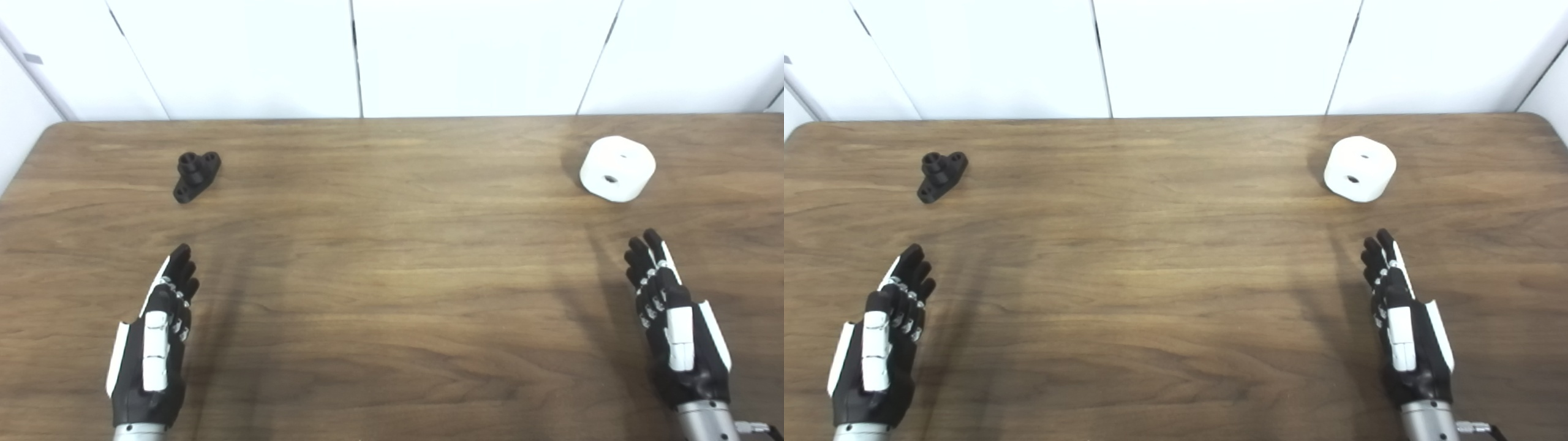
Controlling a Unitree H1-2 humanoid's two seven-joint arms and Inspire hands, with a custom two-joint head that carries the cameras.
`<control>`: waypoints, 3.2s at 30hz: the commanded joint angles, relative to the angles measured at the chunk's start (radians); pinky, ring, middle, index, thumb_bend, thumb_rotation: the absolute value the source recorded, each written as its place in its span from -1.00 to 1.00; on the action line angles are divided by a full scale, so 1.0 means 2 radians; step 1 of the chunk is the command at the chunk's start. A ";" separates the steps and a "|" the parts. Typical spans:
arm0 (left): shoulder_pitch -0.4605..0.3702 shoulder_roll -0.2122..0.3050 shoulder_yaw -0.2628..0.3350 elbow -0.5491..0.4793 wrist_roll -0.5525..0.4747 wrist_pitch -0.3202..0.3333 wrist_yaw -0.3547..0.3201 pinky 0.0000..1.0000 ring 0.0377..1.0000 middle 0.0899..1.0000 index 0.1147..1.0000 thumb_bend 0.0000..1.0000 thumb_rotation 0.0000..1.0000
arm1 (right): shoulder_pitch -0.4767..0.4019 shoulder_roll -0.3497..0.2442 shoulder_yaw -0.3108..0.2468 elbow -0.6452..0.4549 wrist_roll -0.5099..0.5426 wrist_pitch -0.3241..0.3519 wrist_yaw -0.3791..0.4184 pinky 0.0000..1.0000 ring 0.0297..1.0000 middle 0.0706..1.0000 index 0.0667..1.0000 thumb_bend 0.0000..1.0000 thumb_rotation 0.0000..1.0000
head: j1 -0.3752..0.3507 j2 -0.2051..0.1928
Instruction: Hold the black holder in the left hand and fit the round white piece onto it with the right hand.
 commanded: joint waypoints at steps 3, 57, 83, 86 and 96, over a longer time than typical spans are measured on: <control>0.001 0.005 0.002 -0.016 0.000 -0.011 0.001 1.00 1.00 0.98 0.88 0.13 0.86 | -0.002 -0.003 -0.005 -0.015 0.003 -0.015 0.000 1.00 0.96 0.93 0.98 0.37 1.00 | 0.000 0.000; 0.020 -0.035 -0.062 0.032 0.054 -0.077 0.047 0.94 0.97 0.93 0.80 0.00 0.74 | -0.002 -0.038 -0.023 0.088 0.036 -0.108 0.038 1.00 1.00 0.99 1.00 0.42 1.00 | 0.141 -0.132; 0.043 -0.038 -0.070 0.003 0.072 -0.060 0.071 0.92 0.95 0.92 0.79 0.04 0.53 | 0.014 -0.045 -0.027 0.081 0.037 -0.118 0.041 1.00 1.00 0.98 1.00 0.43 1.00 | 0.132 -0.141; 0.039 -0.021 -0.062 -0.009 0.094 -0.053 0.072 0.97 0.98 0.94 0.81 0.01 0.38 | 0.015 -0.045 -0.027 0.084 0.041 -0.123 0.045 1.00 1.00 0.98 1.00 0.40 1.00 | 0.134 -0.143; -0.035 0.004 -0.004 -0.060 0.248 0.054 0.102 0.76 0.84 0.82 0.71 0.17 -0.21 | 0.015 -0.043 -0.027 0.087 0.046 -0.126 0.047 1.00 1.00 1.00 1.00 0.41 1.00 | 0.135 -0.149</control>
